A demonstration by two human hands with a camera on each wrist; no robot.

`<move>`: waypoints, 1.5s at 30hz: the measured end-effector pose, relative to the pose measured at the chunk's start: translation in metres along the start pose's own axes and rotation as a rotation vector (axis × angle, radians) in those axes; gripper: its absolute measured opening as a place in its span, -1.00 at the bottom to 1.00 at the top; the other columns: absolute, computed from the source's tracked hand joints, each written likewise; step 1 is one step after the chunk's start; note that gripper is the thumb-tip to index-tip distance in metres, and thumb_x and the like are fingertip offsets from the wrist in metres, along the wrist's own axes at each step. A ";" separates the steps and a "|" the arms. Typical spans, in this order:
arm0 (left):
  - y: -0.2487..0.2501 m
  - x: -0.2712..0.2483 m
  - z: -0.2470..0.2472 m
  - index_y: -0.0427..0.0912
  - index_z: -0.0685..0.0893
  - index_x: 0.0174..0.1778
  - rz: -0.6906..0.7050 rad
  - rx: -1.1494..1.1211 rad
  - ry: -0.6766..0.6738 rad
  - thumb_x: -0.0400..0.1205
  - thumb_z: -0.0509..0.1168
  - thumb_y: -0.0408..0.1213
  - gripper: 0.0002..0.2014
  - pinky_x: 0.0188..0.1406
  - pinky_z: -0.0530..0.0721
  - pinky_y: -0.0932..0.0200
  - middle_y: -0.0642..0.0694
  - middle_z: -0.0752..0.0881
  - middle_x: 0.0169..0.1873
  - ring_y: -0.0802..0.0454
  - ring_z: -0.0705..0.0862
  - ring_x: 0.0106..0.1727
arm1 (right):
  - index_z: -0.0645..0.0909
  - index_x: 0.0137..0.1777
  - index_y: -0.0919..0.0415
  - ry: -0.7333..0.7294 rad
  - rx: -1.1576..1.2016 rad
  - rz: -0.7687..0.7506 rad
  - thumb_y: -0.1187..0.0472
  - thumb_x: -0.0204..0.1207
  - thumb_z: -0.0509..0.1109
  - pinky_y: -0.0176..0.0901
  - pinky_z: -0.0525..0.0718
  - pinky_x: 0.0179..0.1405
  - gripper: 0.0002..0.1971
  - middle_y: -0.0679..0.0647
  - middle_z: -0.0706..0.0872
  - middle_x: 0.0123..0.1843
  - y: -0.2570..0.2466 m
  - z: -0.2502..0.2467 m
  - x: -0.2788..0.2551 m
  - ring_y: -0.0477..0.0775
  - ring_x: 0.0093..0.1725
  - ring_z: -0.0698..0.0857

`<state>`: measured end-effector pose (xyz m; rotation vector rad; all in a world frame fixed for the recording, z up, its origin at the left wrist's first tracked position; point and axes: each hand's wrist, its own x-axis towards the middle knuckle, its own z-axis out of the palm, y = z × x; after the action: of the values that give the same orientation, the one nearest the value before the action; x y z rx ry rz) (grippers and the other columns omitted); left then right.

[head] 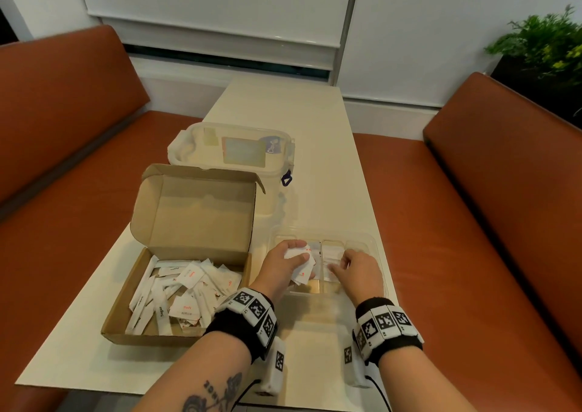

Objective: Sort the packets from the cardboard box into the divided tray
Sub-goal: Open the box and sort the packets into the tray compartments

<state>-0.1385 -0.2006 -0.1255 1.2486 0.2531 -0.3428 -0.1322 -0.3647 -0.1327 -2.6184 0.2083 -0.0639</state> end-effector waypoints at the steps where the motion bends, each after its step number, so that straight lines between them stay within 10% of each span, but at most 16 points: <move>1: 0.001 0.000 0.001 -0.19 0.62 0.14 -0.012 -0.013 0.001 0.65 0.31 -0.35 -0.84 -0.27 0.80 0.07 -0.32 0.66 0.17 -0.23 0.76 -0.10 | 0.43 -0.40 0.06 0.028 0.064 -0.037 0.05 0.44 0.48 -0.24 0.41 -0.36 -0.69 -0.03 0.55 -0.35 -0.003 -0.001 -0.001 0.01 -0.28 0.54; 4: 0.005 0.000 0.003 -0.27 0.62 0.20 -0.071 -0.102 -0.002 0.68 0.26 -0.15 -0.71 -0.37 0.75 0.10 -0.36 0.67 0.09 -0.19 0.71 -0.14 | 0.65 -0.16 0.01 -0.043 0.318 -0.126 0.06 0.44 0.49 -0.39 0.39 -0.34 -0.91 -0.05 0.63 -0.22 -0.018 -0.005 -0.004 -0.19 -0.28 0.53; 7: 0.007 0.000 0.004 -0.27 0.62 0.26 -0.102 -0.122 -0.039 0.69 0.19 -0.06 -0.62 -0.25 0.70 0.09 -0.30 0.68 0.05 -0.14 0.68 -0.11 | 0.67 0.17 -0.10 -0.216 0.375 -0.164 0.13 0.42 0.51 -0.36 0.46 -0.17 -0.69 -0.04 0.61 -0.06 -0.030 -0.007 -0.003 -0.26 -0.24 0.50; 10: 0.009 -0.001 0.002 -0.22 0.59 0.31 -0.103 -0.053 -0.078 0.63 0.24 -0.34 -0.68 -0.21 0.68 0.07 -0.34 0.67 0.15 -0.19 0.69 -0.05 | 0.61 0.33 -0.08 -0.300 0.291 -0.181 0.16 0.43 0.50 -0.30 0.46 -0.05 -0.56 -0.02 0.57 0.03 -0.035 -0.010 0.001 -0.22 -0.18 0.49; 16: 0.007 -0.001 -0.002 -0.03 0.42 0.50 -0.086 0.152 -0.136 0.46 0.20 -0.65 -0.31 -0.17 0.67 0.11 -0.01 0.52 0.11 -0.15 0.64 0.15 | 0.72 0.16 -0.02 -0.320 0.252 -0.205 0.19 0.40 0.53 -0.36 0.48 -0.02 -0.68 -0.02 0.58 0.09 -0.036 -0.014 0.004 -0.15 -0.09 0.53; 28: 0.007 0.002 -0.002 0.12 0.04 0.65 -0.089 0.184 -0.116 0.45 0.19 -0.69 -0.06 -0.09 0.68 0.07 -0.18 0.46 0.34 -0.15 0.65 0.15 | 0.50 0.39 -0.25 -0.476 -0.119 -0.457 0.18 0.42 0.51 -0.28 0.46 0.04 -0.43 -0.01 0.47 0.25 -0.041 -0.023 0.016 -0.12 -0.02 0.46; 36: 0.012 -0.002 0.001 0.11 0.66 0.15 -0.092 -0.008 -0.175 0.46 0.07 -0.76 -0.34 -0.10 0.77 0.02 -0.20 0.61 0.18 -0.15 0.69 0.07 | 0.52 0.19 -0.06 -0.266 0.017 -0.380 0.13 0.35 0.53 -0.14 0.64 -0.03 -0.58 -0.06 0.73 0.10 -0.039 -0.020 0.008 0.01 -0.08 0.70; 45: 0.009 -0.005 0.000 -0.22 0.54 0.34 -0.068 -0.002 -0.170 0.55 0.27 -0.66 -0.53 0.13 0.72 -0.09 -0.40 0.55 0.30 -0.29 0.64 0.22 | 0.73 -0.10 0.21 -0.272 0.307 -0.208 0.14 0.53 0.37 -0.06 0.61 -0.19 -0.83 0.11 0.77 -0.24 -0.035 -0.017 0.007 0.13 -0.20 0.69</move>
<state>-0.1396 -0.1978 -0.1156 1.2029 0.1506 -0.5041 -0.1216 -0.3439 -0.1007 -2.3021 -0.1575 0.1745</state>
